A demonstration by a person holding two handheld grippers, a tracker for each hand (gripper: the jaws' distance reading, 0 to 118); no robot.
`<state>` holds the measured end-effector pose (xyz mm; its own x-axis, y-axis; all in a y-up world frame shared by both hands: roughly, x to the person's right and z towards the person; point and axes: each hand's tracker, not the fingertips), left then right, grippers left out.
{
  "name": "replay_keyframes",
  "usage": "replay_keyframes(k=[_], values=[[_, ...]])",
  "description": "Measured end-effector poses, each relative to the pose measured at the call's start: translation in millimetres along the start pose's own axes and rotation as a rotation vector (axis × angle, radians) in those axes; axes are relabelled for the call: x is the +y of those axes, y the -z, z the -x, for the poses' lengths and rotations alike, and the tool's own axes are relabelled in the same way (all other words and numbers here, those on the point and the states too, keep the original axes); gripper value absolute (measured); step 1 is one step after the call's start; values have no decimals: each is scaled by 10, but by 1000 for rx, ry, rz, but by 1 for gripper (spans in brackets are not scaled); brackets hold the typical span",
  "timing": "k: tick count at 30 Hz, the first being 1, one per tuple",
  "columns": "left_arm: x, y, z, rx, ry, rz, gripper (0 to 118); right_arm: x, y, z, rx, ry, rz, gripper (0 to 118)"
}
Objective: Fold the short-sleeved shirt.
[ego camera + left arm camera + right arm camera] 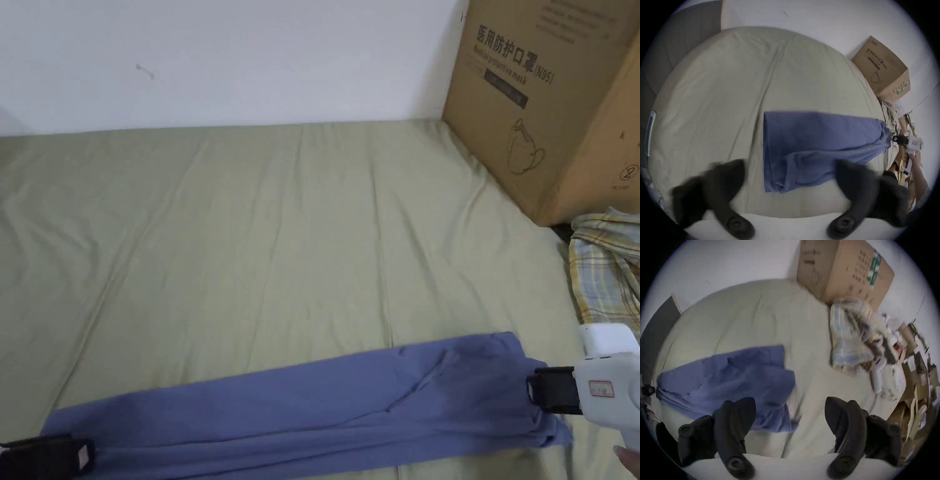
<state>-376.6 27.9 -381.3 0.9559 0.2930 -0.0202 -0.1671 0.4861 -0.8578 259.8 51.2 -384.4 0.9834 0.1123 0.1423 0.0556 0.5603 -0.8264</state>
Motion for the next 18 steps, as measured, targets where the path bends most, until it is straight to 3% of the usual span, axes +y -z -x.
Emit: replay_keyframes(k=[1,6,12,13,15,16,18], values=[[12,-114,-66,-6,-2,-95,118,39,-94,69,21,7,-17,92],[101,-352,-557,76,50,-231,115,164,-444,506,27,-3,-155,92],[110,-264,-1046,104,83,-199,110,210,-538,1143,121,-19,-216,92],[110,-203,-1065,103,91,-199,98,202,-537,1223,111,-20,-216,83],[72,-135,-1156,113,122,-188,18,200,-554,1368,118,-39,-230,0],[71,-99,-1190,193,180,-190,0,210,-520,1441,96,-53,-226,0],[30,-74,-1194,182,173,-194,0,134,-484,1500,111,-72,-205,0]])
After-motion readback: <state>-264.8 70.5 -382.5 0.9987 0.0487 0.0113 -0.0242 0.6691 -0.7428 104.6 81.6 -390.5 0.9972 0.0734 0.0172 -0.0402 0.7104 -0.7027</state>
